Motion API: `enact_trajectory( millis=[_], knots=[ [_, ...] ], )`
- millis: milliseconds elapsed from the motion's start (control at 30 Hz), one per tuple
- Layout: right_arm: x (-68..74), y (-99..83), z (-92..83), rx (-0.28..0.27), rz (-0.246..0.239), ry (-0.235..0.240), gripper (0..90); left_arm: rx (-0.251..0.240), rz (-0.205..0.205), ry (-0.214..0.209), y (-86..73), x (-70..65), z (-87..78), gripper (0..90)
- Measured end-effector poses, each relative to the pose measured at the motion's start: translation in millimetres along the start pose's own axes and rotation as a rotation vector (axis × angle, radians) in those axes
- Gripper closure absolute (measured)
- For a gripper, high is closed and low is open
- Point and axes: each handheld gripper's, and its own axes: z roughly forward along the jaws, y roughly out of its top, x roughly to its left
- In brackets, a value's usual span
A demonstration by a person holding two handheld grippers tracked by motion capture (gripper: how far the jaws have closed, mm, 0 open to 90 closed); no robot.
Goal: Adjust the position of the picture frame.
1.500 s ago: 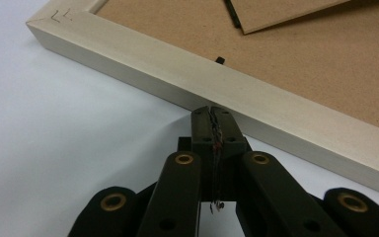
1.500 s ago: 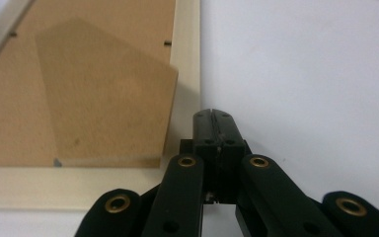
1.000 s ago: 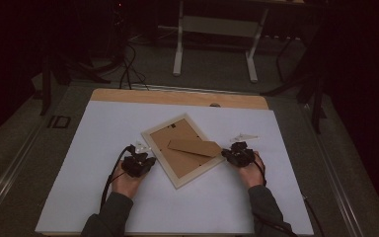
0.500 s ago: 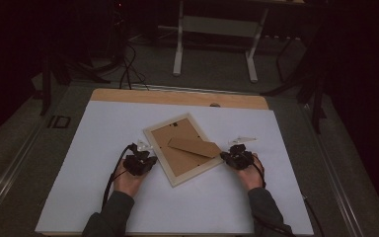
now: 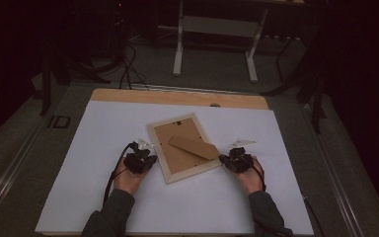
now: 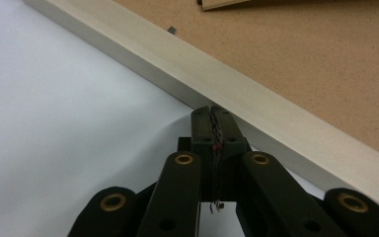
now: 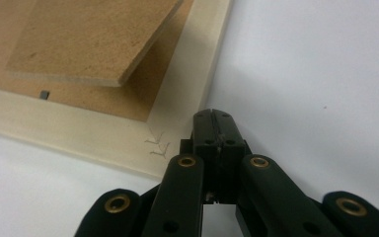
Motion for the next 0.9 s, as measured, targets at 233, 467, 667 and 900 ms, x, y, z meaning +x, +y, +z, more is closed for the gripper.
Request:
enact_trajectory(
  millis=[233,467,667,900],
  knots=[
    [5.6,-6.6,-4.9,-0.009,-0.003,0.016,90.0,-0.007,-0.028,-0.017,0.2,3.9,1.0,90.0],
    [11.1,-11.8,-8.0,-0.015,0.001,0.036,90.0,-0.010,-0.061,-0.019,2.9,9.3,3.3,90.0],
    [17.7,-12.7,-7.4,-0.017,-0.007,0.050,90.0,-0.015,-0.099,-0.013,9.6,18.8,8.8,90.0],
    [21.4,-11.5,-10.0,-0.036,-0.019,0.049,90.0,-0.005,-0.067,-0.020,6.6,15.6,5.4,90.0]
  ],
)
